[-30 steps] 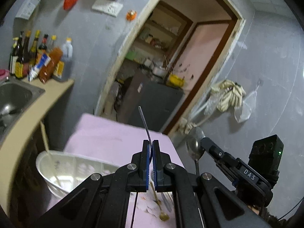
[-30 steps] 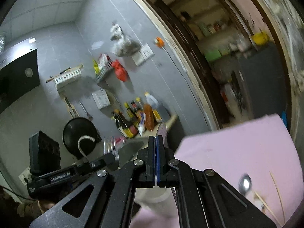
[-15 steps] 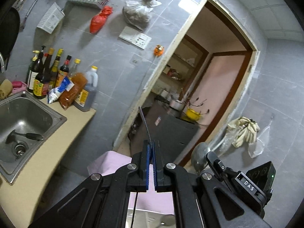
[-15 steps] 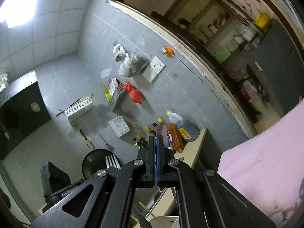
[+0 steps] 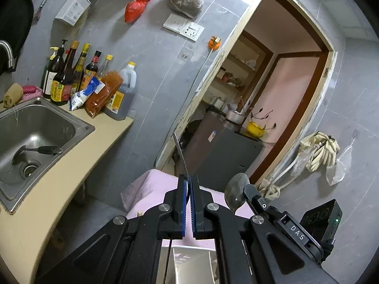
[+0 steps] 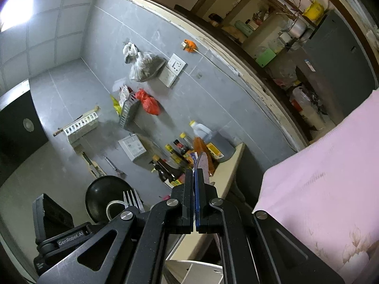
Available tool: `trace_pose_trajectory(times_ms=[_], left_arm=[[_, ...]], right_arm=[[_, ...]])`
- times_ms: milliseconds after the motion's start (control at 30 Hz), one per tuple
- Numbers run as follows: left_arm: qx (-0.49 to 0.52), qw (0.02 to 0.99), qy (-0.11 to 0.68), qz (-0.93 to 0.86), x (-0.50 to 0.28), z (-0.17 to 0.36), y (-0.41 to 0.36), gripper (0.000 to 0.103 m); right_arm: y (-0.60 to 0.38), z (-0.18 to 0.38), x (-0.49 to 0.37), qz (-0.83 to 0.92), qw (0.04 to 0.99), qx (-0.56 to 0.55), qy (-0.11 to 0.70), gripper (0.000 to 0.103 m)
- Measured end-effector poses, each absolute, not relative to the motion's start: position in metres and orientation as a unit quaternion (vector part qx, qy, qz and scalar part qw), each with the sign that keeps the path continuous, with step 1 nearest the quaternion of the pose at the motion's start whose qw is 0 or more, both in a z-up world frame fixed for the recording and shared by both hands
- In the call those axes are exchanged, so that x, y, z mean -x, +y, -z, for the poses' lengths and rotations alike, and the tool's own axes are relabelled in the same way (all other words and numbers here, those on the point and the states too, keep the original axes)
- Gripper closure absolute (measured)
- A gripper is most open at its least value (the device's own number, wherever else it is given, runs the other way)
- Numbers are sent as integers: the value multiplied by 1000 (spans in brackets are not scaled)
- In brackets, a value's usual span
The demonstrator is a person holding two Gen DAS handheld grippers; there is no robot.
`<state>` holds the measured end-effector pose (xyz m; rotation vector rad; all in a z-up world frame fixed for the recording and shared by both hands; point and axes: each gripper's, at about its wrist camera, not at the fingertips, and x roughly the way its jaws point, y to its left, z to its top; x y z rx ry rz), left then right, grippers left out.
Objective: Organize utensils
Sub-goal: 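Lift both held utensils and carry them over the white caddy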
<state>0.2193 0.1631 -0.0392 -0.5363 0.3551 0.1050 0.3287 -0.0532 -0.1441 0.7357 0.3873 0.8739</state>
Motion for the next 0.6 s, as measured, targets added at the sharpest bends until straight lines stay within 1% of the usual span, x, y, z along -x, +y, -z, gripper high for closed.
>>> trace_pose_trajectory(times_ms=[400, 600], left_arm=[[244, 948, 198, -48, -216, 52, 154, 100], [239, 946, 213, -43, -210, 57, 151, 100]], right_arm=[[-57, 149, -314, -425, 831, -302, 195, 101], [-72, 152, -307, -428, 830, -286, 214, 101]])
